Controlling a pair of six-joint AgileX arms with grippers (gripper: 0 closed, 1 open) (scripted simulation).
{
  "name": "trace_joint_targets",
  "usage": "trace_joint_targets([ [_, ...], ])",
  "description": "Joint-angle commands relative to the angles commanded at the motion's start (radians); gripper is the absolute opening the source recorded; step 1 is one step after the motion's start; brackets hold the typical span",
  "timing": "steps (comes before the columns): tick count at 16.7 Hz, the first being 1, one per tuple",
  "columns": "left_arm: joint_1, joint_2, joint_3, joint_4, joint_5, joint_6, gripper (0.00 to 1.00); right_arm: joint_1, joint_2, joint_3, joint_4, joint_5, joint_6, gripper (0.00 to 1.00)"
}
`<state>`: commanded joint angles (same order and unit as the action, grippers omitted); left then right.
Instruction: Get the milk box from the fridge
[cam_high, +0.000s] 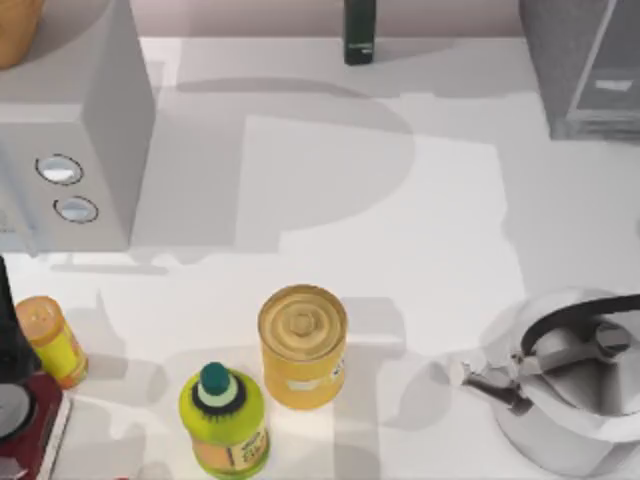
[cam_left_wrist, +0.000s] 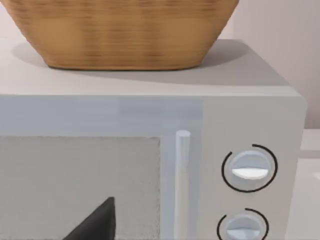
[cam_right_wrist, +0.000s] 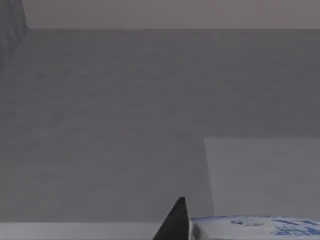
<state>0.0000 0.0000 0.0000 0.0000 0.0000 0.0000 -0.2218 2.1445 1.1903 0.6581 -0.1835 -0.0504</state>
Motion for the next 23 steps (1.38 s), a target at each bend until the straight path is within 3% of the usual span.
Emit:
trace_joint_targets([
  [14,0.0,0.0,0.0,0.0,0.0,0.0,1.0,-0.003,-0.075,0.028,-0.116,-0.001,0.004,0.0],
  [23,0.0,0.0,0.0,0.0,0.0,0.0,1.0,-0.043,-0.286,-0.284,-0.032,-0.037,-0.01,0.0],
])
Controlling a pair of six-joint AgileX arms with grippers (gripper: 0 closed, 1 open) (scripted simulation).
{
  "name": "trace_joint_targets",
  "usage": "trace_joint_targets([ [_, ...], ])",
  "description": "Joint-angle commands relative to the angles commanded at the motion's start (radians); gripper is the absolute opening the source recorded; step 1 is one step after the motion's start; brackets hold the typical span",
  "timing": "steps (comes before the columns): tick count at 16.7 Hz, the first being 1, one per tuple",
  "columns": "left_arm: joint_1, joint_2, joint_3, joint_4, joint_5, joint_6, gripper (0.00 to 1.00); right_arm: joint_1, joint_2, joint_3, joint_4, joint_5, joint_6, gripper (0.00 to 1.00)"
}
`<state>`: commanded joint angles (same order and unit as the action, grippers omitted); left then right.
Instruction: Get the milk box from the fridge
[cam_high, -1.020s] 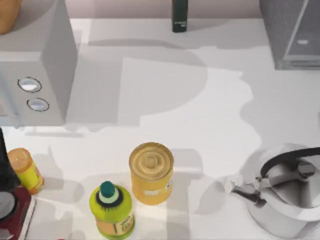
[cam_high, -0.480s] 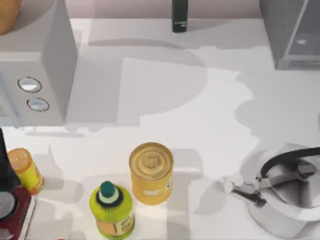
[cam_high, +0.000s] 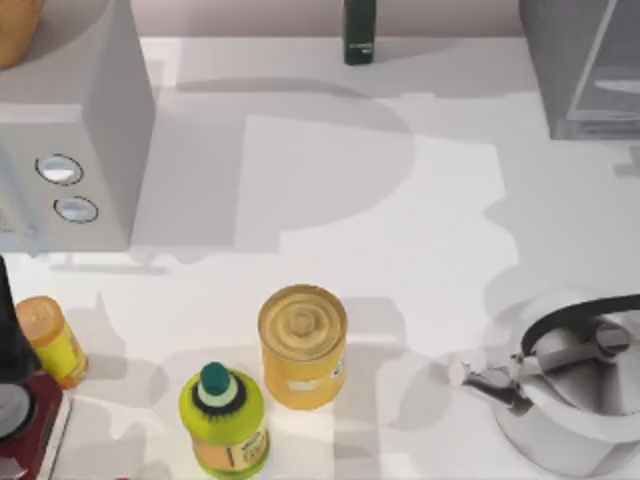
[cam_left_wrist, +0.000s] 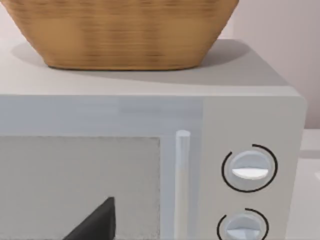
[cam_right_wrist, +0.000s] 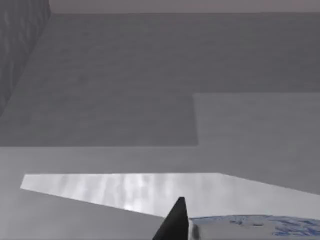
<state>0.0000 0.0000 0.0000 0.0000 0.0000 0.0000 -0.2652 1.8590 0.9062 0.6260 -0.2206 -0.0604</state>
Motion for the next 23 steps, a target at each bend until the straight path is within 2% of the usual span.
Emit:
trace_joint_targets([
  [4,0.0,0.0,0.0,0.0,0.0,0.0,1.0,-0.016,-0.085,-0.117,0.046,-0.022,-0.004,0.0],
  [11,0.0,0.0,0.0,0.0,0.0,0.0,1.0,-0.01,-0.098,-0.129,0.042,-0.02,-0.002,0.0],
  [14,0.0,0.0,0.0,0.0,0.0,0.0,1.0,0.004,-0.189,-0.168,-0.006,0.002,-0.001,0.0],
  [18,0.0,0.0,0.0,0.0,0.0,0.0,1.0,0.038,-0.451,-0.294,-0.12,0.047,0.004,0.0],
  [23,0.0,0.0,0.0,0.0,0.0,0.0,1.0,0.098,-0.956,-0.524,-0.304,0.113,0.017,0.0],
])
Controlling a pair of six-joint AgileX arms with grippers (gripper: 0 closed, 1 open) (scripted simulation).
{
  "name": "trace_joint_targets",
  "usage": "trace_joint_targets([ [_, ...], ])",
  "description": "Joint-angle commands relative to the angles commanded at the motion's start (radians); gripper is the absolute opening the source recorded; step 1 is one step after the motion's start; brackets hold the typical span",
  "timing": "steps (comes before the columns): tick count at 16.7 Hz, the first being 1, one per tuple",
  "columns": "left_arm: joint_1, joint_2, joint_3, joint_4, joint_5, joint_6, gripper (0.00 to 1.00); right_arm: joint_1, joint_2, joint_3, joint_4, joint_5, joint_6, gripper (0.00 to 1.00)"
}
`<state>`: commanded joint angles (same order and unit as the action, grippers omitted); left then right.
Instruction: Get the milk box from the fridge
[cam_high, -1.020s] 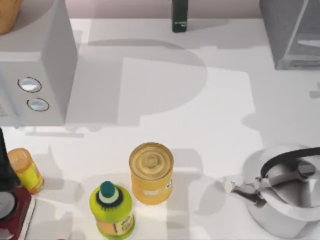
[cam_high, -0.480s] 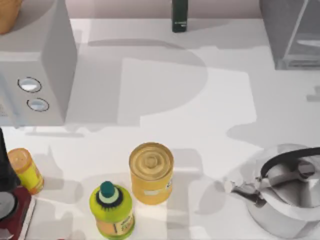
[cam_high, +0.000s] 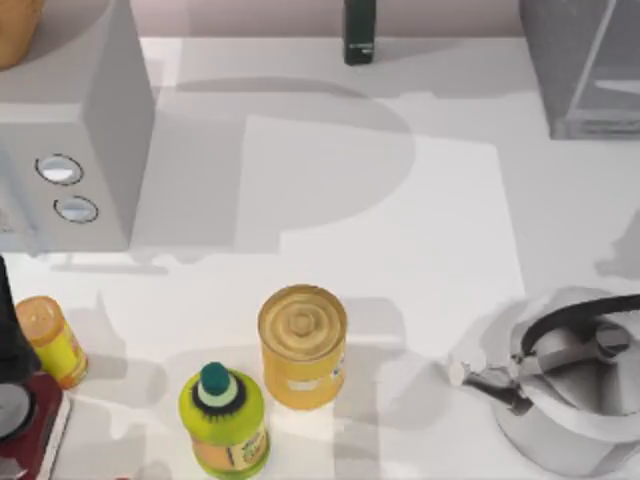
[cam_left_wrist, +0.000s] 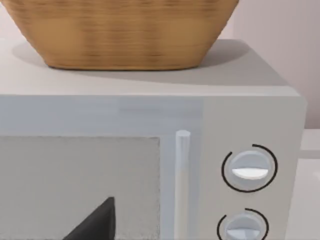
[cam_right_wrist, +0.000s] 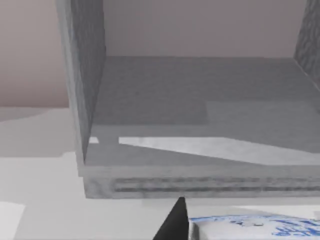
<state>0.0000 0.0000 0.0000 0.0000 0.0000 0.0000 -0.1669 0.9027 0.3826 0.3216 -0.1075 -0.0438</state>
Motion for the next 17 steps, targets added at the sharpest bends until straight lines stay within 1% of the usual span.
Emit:
trace_joint_targets([
  [5,0.0,0.0,0.0,0.0,0.0,0.0,1.0,0.079,-0.519,-0.207,-0.175,0.061,0.02,0.0],
  [9,0.0,0.0,0.0,0.0,0.0,0.0,1.0,0.135,-0.793,-0.327,-0.276,0.094,0.036,0.0],
  [12,0.0,0.0,0.0,0.0,0.0,0.0,1.0,0.163,-0.89,-0.376,-0.316,0.106,0.043,0.0],
  [17,0.0,0.0,0.0,0.0,0.0,0.0,1.0,0.164,-0.899,-0.38,-0.32,0.106,0.045,0.0],
])
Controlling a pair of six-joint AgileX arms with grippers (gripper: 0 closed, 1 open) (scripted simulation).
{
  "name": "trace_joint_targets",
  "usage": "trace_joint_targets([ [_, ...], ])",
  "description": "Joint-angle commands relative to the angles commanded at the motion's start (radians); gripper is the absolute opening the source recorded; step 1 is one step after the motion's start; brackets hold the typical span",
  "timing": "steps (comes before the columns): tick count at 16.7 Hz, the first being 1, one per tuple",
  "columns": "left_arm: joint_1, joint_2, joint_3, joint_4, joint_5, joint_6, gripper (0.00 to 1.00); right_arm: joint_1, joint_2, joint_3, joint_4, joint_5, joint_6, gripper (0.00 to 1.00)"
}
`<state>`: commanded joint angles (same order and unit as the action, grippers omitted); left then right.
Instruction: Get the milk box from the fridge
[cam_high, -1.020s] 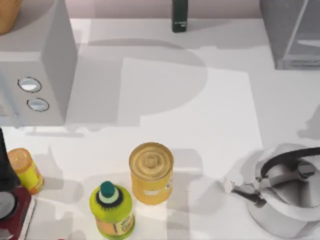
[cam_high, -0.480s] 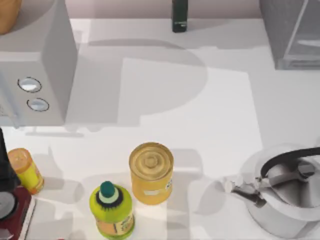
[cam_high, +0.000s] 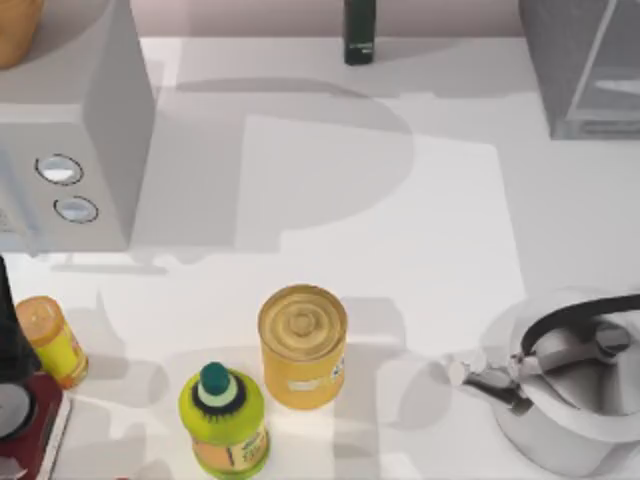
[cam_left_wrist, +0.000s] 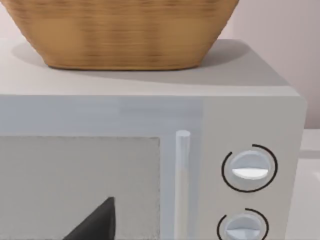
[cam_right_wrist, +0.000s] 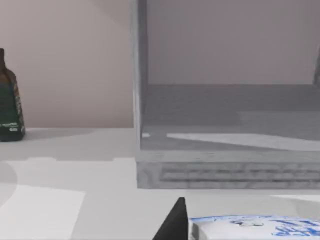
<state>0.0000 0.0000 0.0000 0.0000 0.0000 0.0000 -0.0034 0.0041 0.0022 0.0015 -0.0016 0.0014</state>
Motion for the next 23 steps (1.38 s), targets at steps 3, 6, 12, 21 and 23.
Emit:
trace_joint_targets([
  [3,0.0,0.0,0.0,0.0,0.0,0.0,1.0,0.006,0.03,0.028,-0.017,-0.001,-0.005,0.0],
  [6,0.0,0.0,0.0,0.0,0.0,0.0,1.0,0.034,0.152,0.138,-0.074,-0.011,-0.025,0.0],
  [12,0.0,0.0,0.0,0.0,0.0,0.0,1.0,0.146,0.661,0.569,-0.237,-0.058,-0.082,0.0],
  [21,0.0,0.0,0.0,0.0,0.0,0.0,1.0,0.339,1.59,1.388,-0.497,-0.141,-0.183,0.0],
  [23,0.0,0.0,0.0,0.0,0.0,0.0,1.0,0.373,1.758,1.538,-0.553,-0.154,-0.202,0.0],
])
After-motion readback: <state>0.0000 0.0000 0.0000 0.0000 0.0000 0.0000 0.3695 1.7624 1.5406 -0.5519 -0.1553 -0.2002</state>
